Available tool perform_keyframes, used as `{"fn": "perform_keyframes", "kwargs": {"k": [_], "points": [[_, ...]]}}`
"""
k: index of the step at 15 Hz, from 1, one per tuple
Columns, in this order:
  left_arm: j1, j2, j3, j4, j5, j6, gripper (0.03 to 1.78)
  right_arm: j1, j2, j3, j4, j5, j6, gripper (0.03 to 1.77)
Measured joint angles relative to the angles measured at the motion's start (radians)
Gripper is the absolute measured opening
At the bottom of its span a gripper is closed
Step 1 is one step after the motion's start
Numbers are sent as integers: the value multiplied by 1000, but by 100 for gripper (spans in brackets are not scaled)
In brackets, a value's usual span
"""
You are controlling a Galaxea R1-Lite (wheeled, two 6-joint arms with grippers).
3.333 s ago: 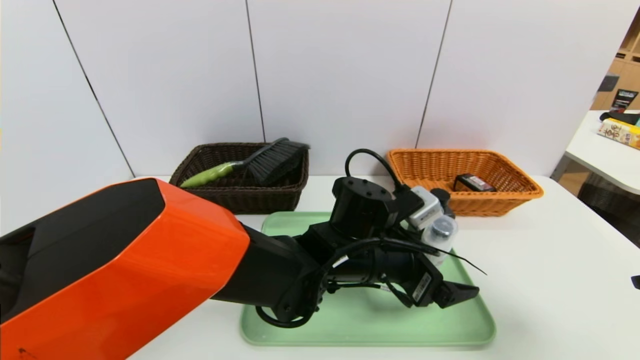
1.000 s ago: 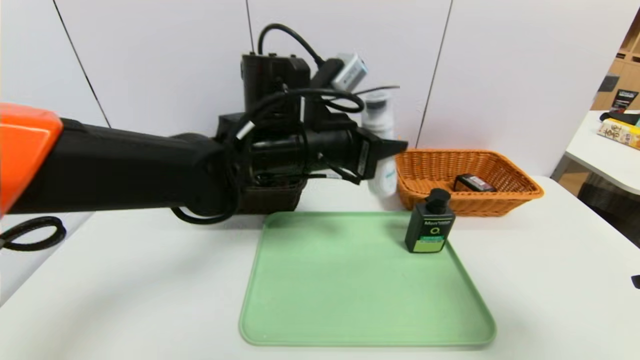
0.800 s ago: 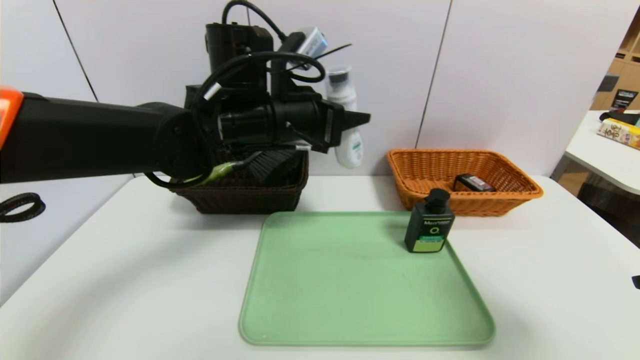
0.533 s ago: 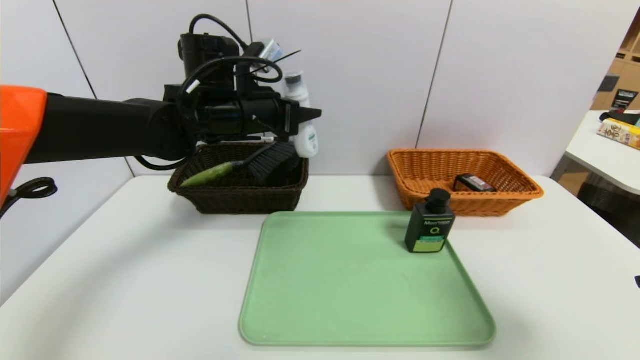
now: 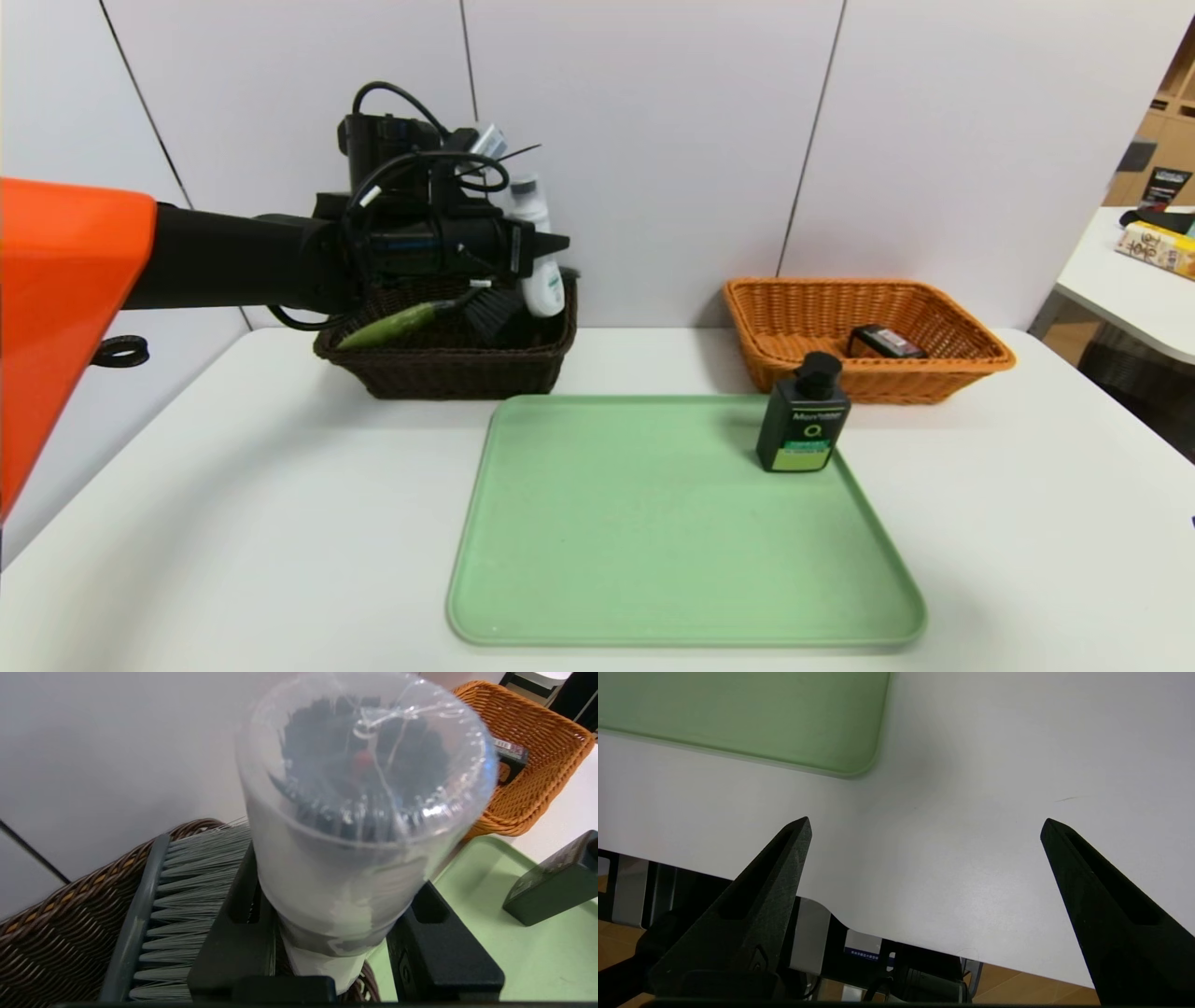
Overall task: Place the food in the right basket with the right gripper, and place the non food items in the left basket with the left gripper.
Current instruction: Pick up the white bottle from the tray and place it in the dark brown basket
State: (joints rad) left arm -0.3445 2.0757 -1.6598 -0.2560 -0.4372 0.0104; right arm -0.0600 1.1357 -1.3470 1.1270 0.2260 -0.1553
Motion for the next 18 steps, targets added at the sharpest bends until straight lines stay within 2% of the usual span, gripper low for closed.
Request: {"fn": "perform_keyframes", "kwargs": {"k": [7, 13, 18], "points": [[23, 28, 51, -9, 0, 20, 65, 0, 4, 2, 0, 1, 0, 170], [31, 43, 110, -108, -4, 21, 65, 0, 4, 2, -1, -1, 0, 170], [32, 45, 117, -110, -4, 22, 112, 0, 3, 2, 0, 1, 0, 170]]}}
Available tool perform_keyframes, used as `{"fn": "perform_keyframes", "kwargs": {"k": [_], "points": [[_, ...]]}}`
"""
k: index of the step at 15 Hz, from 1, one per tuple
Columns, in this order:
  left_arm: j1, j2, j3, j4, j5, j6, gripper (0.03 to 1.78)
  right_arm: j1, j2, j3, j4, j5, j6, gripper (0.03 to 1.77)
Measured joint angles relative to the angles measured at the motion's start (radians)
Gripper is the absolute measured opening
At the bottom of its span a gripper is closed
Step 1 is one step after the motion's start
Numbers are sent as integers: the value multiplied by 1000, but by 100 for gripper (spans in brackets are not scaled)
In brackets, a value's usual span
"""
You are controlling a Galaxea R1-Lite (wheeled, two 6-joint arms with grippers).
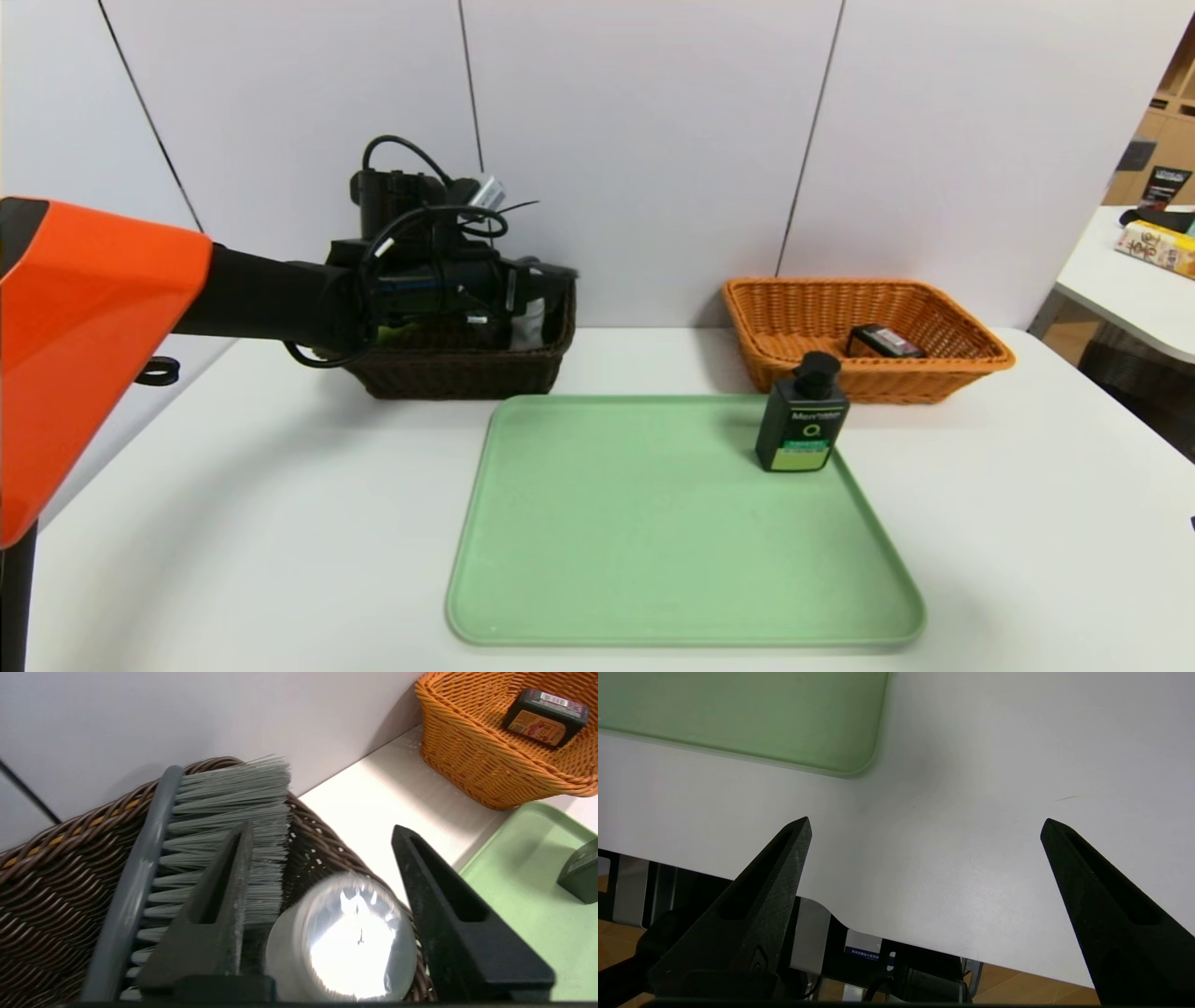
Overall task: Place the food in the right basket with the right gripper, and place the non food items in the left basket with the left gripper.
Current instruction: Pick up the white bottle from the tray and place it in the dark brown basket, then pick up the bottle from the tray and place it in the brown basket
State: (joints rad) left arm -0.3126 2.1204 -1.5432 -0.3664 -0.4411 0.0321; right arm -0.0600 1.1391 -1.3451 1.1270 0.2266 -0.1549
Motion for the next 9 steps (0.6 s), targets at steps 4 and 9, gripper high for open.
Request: {"fn": "perform_keyframes", "kwargs": {"k": [4, 9], "points": [[1, -36, -5, 1, -1, 0, 136, 0, 0, 0, -1, 0, 0, 170], [-19, -131, -77, 47, -6, -1, 152, 0, -3, -1, -1, 2, 0, 170]]}}
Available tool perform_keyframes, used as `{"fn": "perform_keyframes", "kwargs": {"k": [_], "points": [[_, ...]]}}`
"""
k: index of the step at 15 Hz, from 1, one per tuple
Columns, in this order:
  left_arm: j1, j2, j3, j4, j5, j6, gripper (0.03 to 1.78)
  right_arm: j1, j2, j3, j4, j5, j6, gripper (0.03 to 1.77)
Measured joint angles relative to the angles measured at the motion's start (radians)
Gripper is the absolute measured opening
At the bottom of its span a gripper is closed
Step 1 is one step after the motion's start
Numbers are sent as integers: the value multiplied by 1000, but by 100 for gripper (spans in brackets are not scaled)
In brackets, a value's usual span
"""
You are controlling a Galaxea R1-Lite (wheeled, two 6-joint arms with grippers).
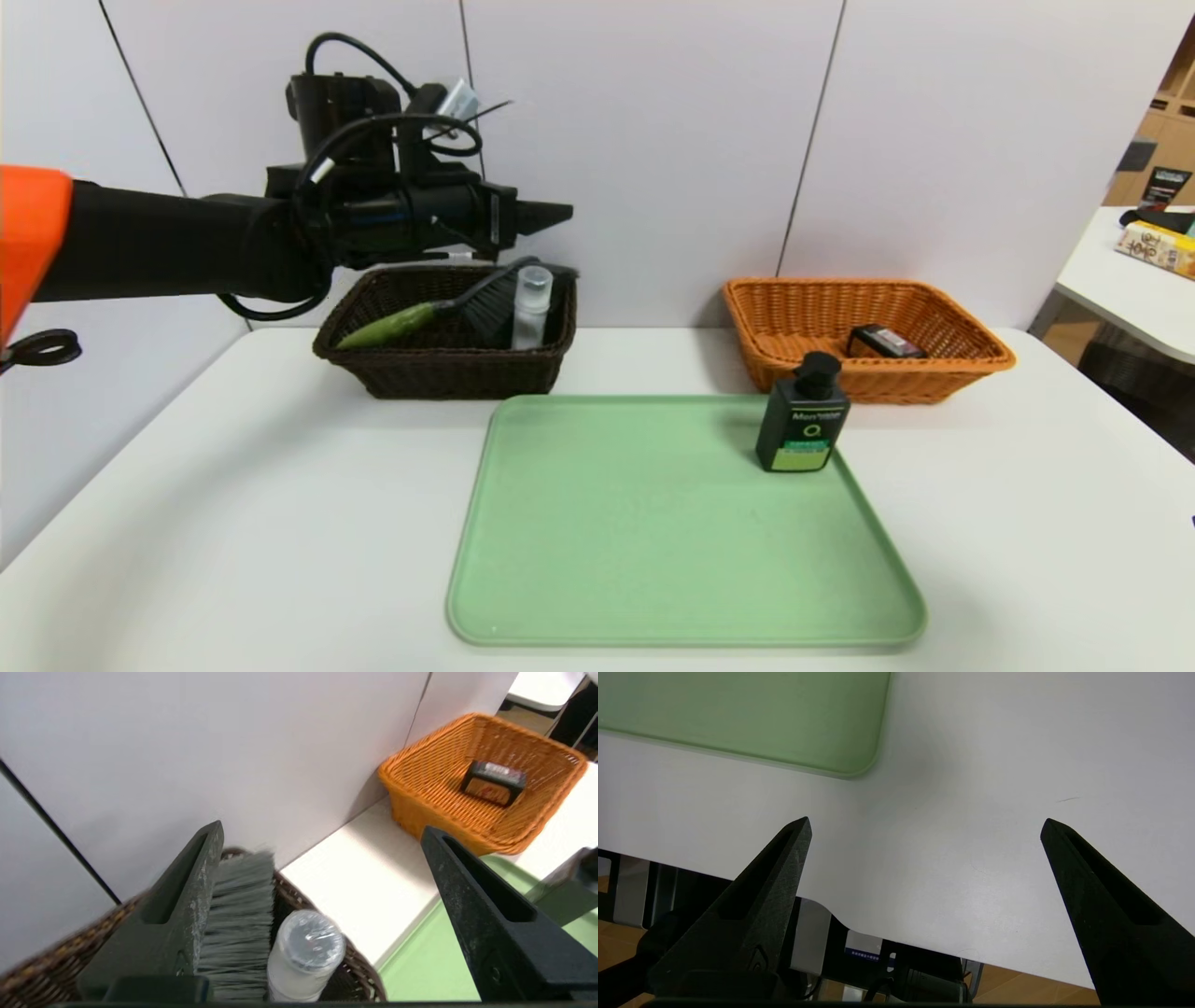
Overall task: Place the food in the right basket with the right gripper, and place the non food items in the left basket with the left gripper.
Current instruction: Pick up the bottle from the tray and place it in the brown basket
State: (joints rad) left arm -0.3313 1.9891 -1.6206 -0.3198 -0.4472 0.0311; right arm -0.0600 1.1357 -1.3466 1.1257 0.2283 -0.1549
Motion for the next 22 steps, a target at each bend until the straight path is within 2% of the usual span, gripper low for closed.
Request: {"fn": "perform_keyframes", "kwargs": {"k": [4, 10, 12, 16, 19, 22], "points": [[-68, -75, 5, 28, 2, -7, 159, 0, 0, 0, -6, 0, 1, 170], [-231, -128, 197, 12, 6, -17, 165, 0, -3, 0, -22, 0, 4, 170], [-281, -122, 277, -52, 7, -14, 166, 0, -6, 0, -20, 0, 5, 170], [-362, -61, 384, -255, 3, -13, 167, -1, -17, 3, -19, -4, 4, 170], [-378, 3, 399, -279, -3, -12, 167, -1, -23, 3, -19, -2, 4, 170], [-386, 69, 401, -333, -61, -15, 169, -1, -21, 1, -24, -2, 3, 170]]}}
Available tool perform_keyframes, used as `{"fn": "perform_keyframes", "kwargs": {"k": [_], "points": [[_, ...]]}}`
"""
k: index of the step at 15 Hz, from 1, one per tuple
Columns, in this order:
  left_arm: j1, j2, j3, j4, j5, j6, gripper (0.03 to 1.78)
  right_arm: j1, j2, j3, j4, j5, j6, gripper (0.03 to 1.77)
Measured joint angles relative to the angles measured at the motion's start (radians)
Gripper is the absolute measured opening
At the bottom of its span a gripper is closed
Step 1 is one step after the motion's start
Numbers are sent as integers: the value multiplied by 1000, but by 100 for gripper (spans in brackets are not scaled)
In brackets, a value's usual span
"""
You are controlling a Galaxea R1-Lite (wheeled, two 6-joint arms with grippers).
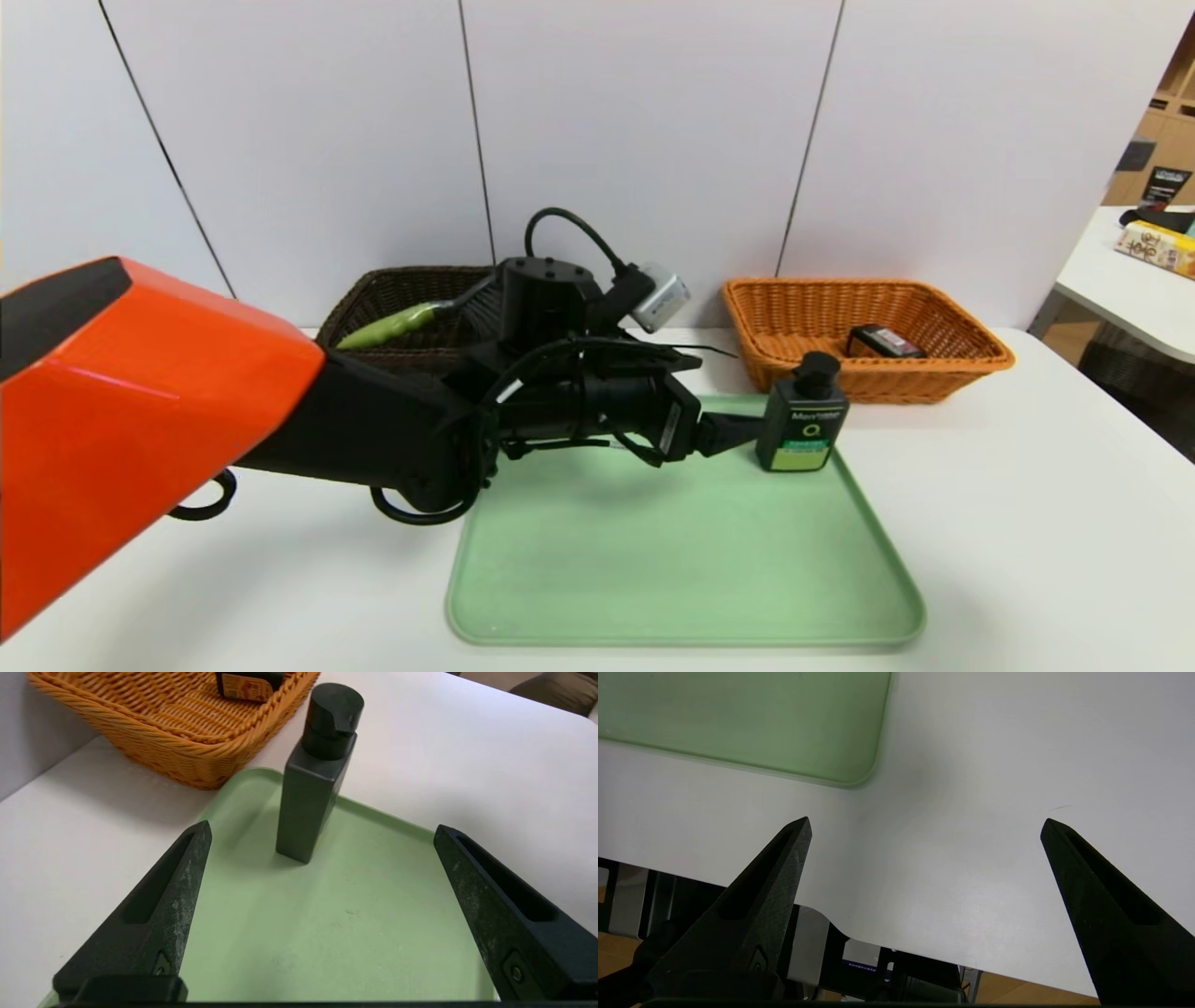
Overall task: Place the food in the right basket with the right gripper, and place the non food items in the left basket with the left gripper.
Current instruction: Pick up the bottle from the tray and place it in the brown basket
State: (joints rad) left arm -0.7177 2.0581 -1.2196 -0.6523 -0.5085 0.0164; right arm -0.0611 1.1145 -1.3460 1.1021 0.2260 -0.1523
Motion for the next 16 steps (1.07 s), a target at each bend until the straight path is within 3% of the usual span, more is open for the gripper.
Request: {"fn": "perform_keyframes", "kwargs": {"k": [7, 14, 16], "points": [[-22, 137, -89, -61, -25, 2, 169, 0, 8, -1, -8, 0, 1, 170], [-22, 229, -200, -63, -156, -57, 169, -2, 14, 3, -9, 0, 2, 170], [-20, 251, -236, -63, -163, -60, 169, -3, 13, 5, -8, 0, 1, 170]]}}
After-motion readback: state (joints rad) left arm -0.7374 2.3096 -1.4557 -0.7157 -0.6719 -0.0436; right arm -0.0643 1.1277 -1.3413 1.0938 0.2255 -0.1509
